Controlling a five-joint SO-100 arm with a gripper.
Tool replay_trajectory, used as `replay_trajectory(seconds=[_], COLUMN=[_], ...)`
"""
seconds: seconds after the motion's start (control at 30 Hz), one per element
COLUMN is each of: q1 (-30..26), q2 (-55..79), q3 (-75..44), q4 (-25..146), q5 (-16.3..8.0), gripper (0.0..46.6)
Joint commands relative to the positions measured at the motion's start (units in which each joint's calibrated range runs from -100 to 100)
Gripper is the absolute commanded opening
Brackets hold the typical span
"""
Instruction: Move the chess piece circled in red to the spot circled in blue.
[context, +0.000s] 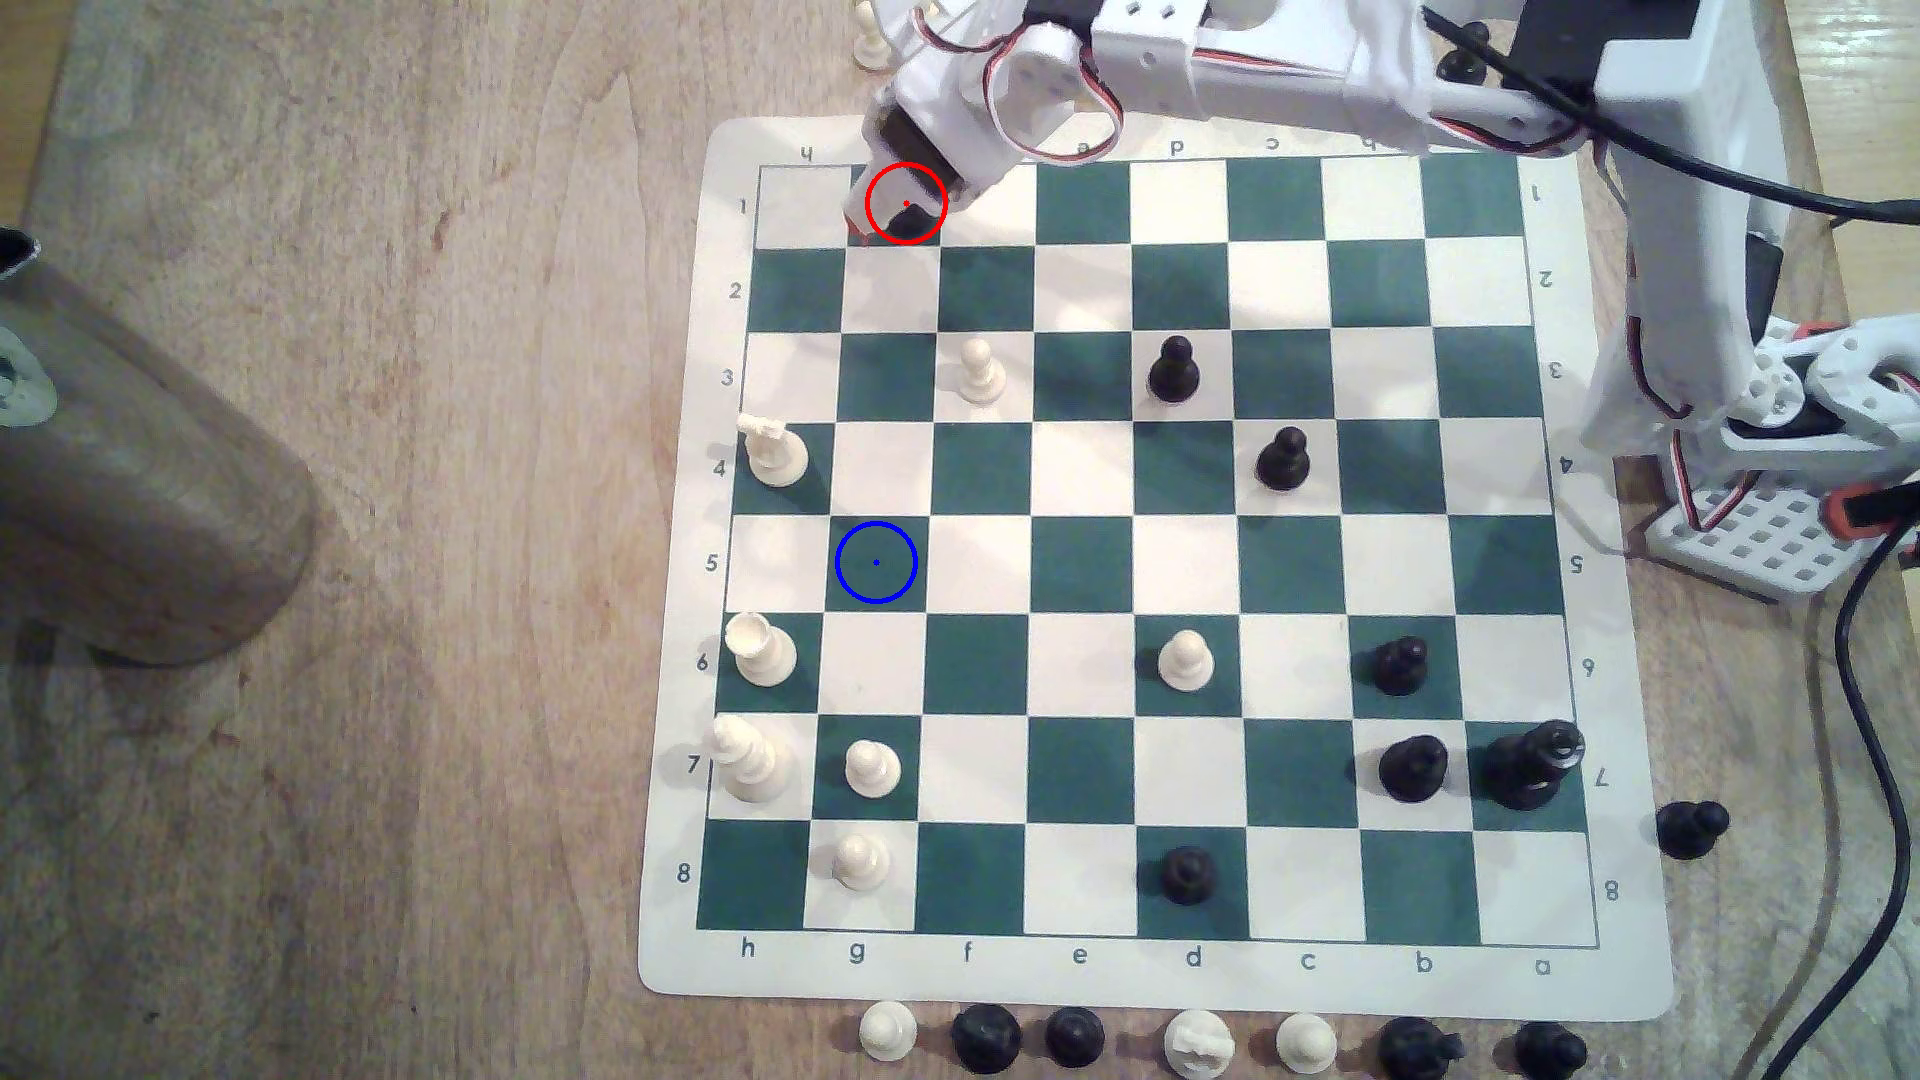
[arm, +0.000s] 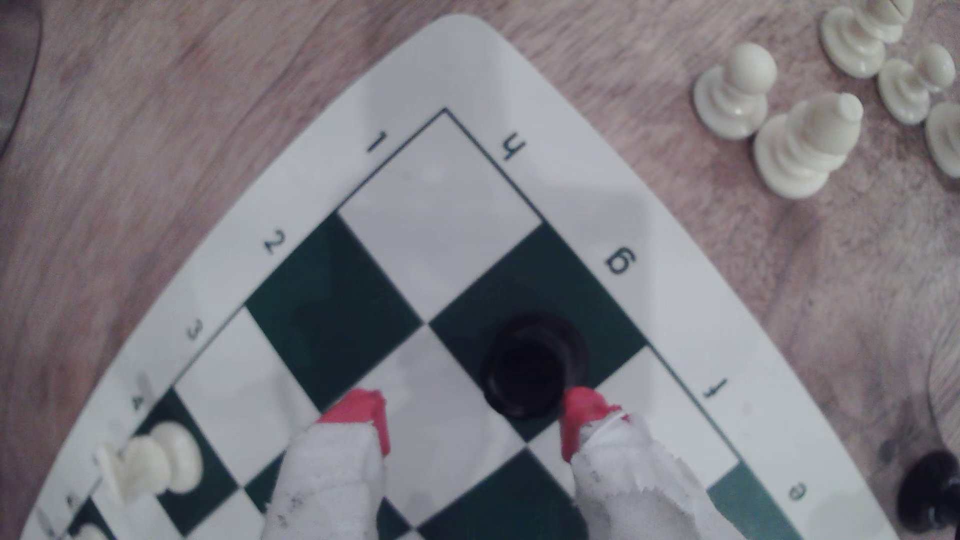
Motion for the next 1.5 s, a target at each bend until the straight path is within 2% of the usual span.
replay_trajectory(seconds=[0.0, 1.23, 1.3, 1.37, 1.47], q1=[1.1, 0.6, 0.8, 1.0, 1.2], q2=[-1.7, -1.0, -1.3, -2.5, -3.0], q3=[-2.5, 1.8, 2.1, 4.9, 6.3], q4=[-0.9, -8.8, -8.9, -12.1, -13.7], q5=[0.3, 0.2, 0.2, 0.1, 0.1], gripper=[17.4, 15.3, 11.5, 5.3, 2.2])
